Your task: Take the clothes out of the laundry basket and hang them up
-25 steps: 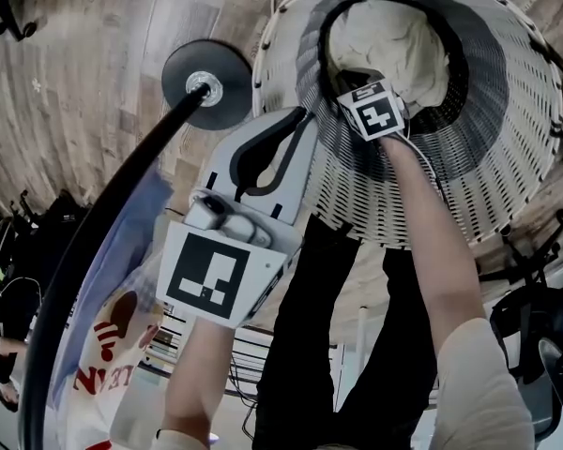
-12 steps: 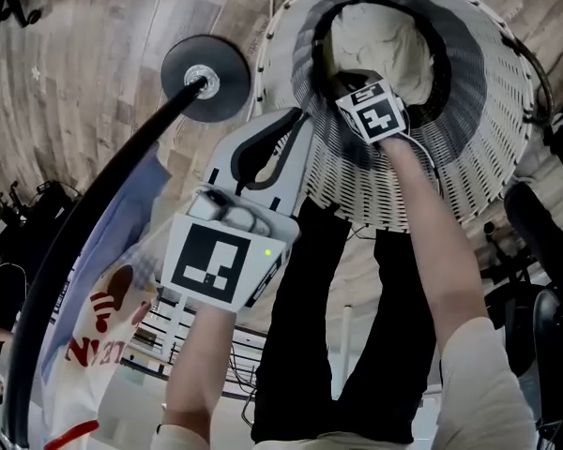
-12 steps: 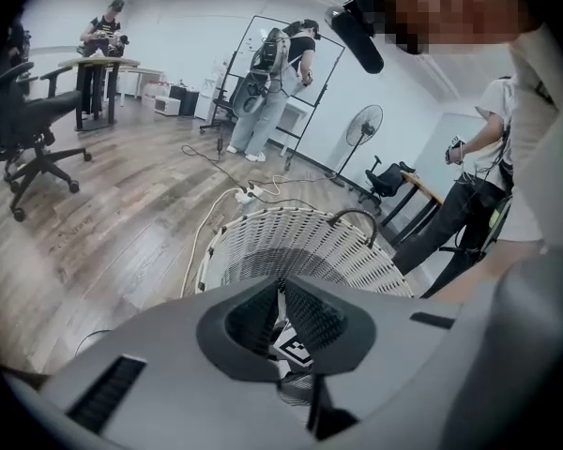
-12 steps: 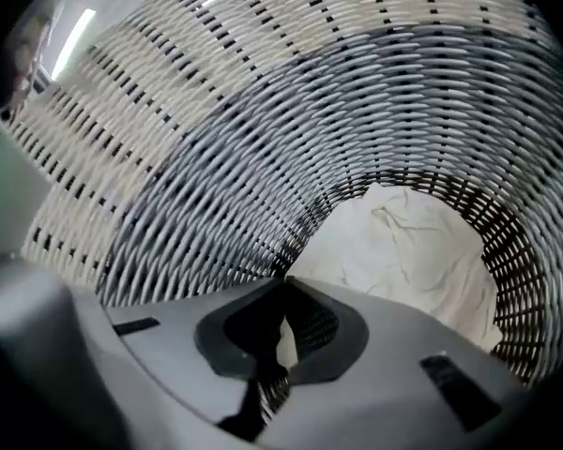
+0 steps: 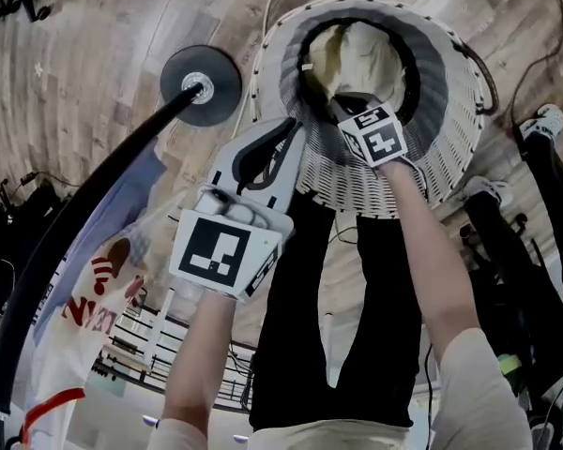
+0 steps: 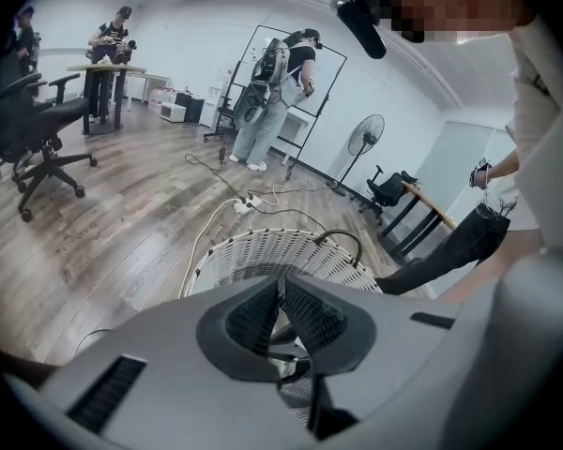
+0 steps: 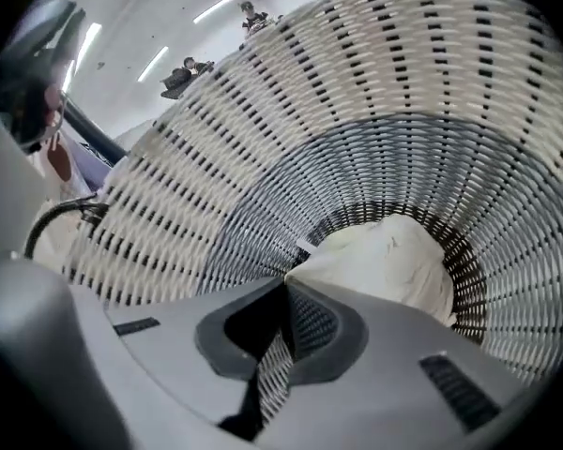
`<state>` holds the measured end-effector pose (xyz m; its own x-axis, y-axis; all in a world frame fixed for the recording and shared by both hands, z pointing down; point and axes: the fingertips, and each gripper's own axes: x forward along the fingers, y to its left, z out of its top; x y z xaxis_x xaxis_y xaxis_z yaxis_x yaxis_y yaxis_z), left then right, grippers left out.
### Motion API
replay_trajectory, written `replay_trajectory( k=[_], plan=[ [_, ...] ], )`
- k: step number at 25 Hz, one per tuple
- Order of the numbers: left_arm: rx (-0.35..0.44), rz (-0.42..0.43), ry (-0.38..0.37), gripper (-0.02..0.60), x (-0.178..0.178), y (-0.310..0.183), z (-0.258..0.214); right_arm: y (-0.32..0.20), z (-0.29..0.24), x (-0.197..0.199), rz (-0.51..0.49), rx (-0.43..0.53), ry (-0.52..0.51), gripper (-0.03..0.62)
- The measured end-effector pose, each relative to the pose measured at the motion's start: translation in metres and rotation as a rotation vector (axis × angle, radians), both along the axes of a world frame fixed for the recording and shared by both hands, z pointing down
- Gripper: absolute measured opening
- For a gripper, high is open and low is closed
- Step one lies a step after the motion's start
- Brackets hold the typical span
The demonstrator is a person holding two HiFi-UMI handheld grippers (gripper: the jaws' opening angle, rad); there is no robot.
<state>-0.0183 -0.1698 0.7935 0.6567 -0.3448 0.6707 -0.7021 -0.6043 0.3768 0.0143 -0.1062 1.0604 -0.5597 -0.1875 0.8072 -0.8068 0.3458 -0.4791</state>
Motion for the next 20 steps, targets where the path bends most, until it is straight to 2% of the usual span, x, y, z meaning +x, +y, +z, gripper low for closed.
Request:
replay_trajectory(
  k=[10,20],
  plan=[
    [0.008,-0.024,0.017,0.038,0.018,0.02,-0.044,0.016,-0.087,0.045,0.029,0.021,-0.031,0.005],
    [-0.012,-0.059,0.027,0.038,0.025,0.047,-0.088,0.038,-0.176,0.069,0.059,0.033,-0.064,0.005]
  ],
)
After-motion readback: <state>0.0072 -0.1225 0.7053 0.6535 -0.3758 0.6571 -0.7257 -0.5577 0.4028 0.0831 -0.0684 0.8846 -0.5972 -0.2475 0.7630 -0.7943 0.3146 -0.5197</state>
